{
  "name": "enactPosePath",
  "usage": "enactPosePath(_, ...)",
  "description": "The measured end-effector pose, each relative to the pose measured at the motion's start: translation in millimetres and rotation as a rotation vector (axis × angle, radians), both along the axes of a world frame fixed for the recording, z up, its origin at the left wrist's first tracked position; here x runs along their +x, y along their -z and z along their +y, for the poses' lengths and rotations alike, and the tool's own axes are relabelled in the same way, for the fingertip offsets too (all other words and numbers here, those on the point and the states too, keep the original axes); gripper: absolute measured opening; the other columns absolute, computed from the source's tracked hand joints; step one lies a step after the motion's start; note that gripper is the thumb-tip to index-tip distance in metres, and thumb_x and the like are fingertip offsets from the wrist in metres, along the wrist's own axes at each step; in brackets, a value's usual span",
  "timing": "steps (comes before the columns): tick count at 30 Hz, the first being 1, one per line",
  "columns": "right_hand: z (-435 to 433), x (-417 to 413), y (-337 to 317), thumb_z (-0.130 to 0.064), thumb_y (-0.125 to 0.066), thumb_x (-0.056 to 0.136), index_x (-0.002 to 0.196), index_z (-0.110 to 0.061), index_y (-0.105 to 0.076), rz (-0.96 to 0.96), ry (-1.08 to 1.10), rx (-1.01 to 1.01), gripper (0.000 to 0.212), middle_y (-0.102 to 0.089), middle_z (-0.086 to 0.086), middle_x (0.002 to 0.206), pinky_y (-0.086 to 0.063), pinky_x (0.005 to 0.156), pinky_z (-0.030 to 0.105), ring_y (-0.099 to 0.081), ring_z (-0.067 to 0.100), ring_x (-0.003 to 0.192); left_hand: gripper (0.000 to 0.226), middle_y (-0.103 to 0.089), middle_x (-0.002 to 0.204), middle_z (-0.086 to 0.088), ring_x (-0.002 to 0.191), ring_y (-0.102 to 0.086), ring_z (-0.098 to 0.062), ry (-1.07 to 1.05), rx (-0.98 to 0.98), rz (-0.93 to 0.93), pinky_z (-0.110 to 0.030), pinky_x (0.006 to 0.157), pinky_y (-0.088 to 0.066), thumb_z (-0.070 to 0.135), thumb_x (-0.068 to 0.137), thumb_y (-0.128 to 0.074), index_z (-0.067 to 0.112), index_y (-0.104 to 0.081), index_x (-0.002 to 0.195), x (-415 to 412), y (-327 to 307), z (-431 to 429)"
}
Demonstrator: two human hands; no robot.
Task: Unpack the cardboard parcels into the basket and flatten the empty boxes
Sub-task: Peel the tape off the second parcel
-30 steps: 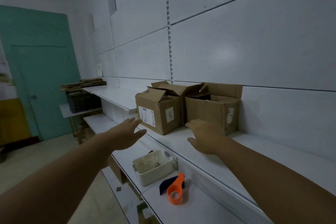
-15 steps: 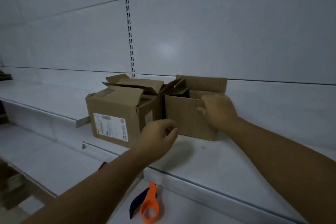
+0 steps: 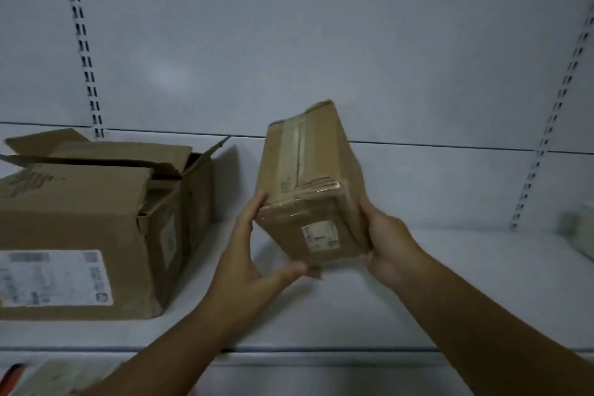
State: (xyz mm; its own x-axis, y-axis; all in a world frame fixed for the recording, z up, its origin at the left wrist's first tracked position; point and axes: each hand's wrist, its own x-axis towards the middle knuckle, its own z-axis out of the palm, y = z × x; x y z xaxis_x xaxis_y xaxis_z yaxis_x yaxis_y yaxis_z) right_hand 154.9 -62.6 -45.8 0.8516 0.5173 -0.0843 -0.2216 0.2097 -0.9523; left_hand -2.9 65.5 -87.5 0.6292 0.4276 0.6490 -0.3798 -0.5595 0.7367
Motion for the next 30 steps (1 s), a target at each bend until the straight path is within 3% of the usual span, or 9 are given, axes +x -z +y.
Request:
enactPosePath(2, -3.2, -13.0, 13.9, -0.043, -0.043, 0.096, 0.117, -0.004, -0.062, 0.185, -0.185, 0.027, 0.048, -0.07, 0.017, 0.108, -0.057, 0.075, 0.048, -0.068, 0.033, 0.093, 0.095, -0.037, 0.144, 0.022, 0.134, -0.035, -0.002, -0.023, 0.009, -0.056, -0.042, 0.108, -0.035, 0.057, 0.054, -0.079, 0.057, -0.027, 0.133, 0.8, -12.6, -1.2)
enactPosePath(5, -21.7, -25.4, 21.8, -0.053, -0.047, 0.09, 0.092, -0.006, -0.069, 0.072, -0.435, -0.264, 0.052, -0.072, 0.009, 0.083, -0.054, 0.056, 0.029, -0.068, 0.02, 0.067, 0.09, -0.044, 0.138, 0.021, 0.125, -0.047, -0.002, -0.051, 0.001, -0.135, -0.034, 0.099, -0.047, 0.037, 0.053, -0.087, 0.055, -0.038, 0.126, 3.5, -28.5, 4.9)
enactPosePath(9, -41.9, -3.8, 15.5, -0.041, -0.057, 0.088, 0.068, -0.016, -0.061, -0.828, -0.319, -0.865, 0.032, -0.058, -0.002, 0.063, -0.044, 0.056, 0.023, -0.052, 0.008, 0.054, 0.072, -0.059, 0.115, 0.022, 0.104, -0.059, 0.001, -0.007, 0.026, -0.049, -0.022, 0.083, -0.053, 0.013, 0.059, -0.087, 0.036, -0.053, 0.117, 16.9, -29.4, 16.7)
enactPosePath(12, -42.1, 19.5, 2.0, -0.025, -0.059, 0.088, 0.078, -0.025, -0.06, -1.119, 0.087, -0.499, 0.01, -0.06, -0.01, 0.074, -0.044, 0.062, 0.016, -0.056, 0.004, 0.07, 0.05, -0.055, 0.123, 0.013, 0.114, -0.053, 0.0, -0.005, 0.04, -0.024, -0.029, 0.091, -0.048, 0.014, 0.062, -0.075, 0.025, -0.057, 0.107, 29.3, -19.4, 19.2)
enactPosePath(15, -26.8, 35.2, -13.7, -0.03, -0.056, 0.087, 0.103, -0.03, -0.056, -1.275, 0.069, -0.217, 0.015, -0.057, -0.021, 0.102, -0.042, 0.08, 0.005, -0.053, -0.005, 0.099, 0.046, -0.053, 0.126, 0.012, 0.12, -0.05, -0.004, 0.001, 0.055, -0.012, -0.034, 0.095, -0.047, 0.015, 0.065, -0.073, 0.028, -0.057, 0.106, 39.9, -17.7, 20.0)
enactPosePath(20, 5.8, 48.2, -12.8, -0.021, -0.04, 0.093, 0.113, -0.015, -0.063, -1.476, -0.221, -0.12, 0.031, -0.058, -0.007, 0.119, -0.034, 0.102, 0.019, -0.048, 0.004, 0.117, 0.053, -0.046, 0.132, 0.028, 0.123, -0.047, 0.0, -0.057, 0.005, -0.03, -0.036, 0.096, -0.049, 0.024, 0.077, -0.066, 0.047, -0.046, 0.121, 48.7, -3.6, 17.1)
enactPosePath(24, 6.0, 51.4, -3.9, -0.014, -0.042, 0.086, 0.105, -0.016, -0.065, -1.363, -0.191, -0.036, 0.03, -0.063, -0.008, 0.106, -0.038, 0.097, 0.031, -0.054, 0.009, 0.106, 0.063, -0.042, 0.127, 0.042, 0.116, -0.048, 0.011, -0.119, 0.084, -0.003, -0.01, 0.087, -0.045, 0.041, 0.081, -0.059, 0.06, -0.025, 0.13, 55.5, 7.6, 21.6)
enactPosePath(27, -8.7, 44.2, -8.1, -0.021, -0.046, 0.073, 0.102, -0.024, -0.065, -1.444, -0.12, -0.162, 0.035, -0.06, -0.017, 0.1, -0.036, 0.095, 0.024, -0.053, 0.005, 0.1, 0.057, -0.054, 0.126, 0.021, 0.111, -0.057, -0.002, -0.057, -0.06, 0.063, -0.019, 0.085, -0.048, 0.052, 0.086, -0.052, 0.061, -0.019, 0.132, 63.4, 16.0, 32.1)
enactPosePath(30, -25.3, 35.6, -13.9, -0.03, -0.048, 0.072, 0.107, -0.021, -0.065, -1.631, -0.055, -0.32, 0.04, -0.061, -0.012, 0.101, -0.034, 0.092, 0.025, -0.053, 0.009, 0.098, 0.046, -0.069, 0.1, 0.007, 0.092, -0.066, -0.008, -0.037, -0.128, 0.223, -0.031, 0.078, -0.05, 0.052, 0.085, -0.044, 0.048, -0.035, 0.131, 68.0, 20.0, 38.0)
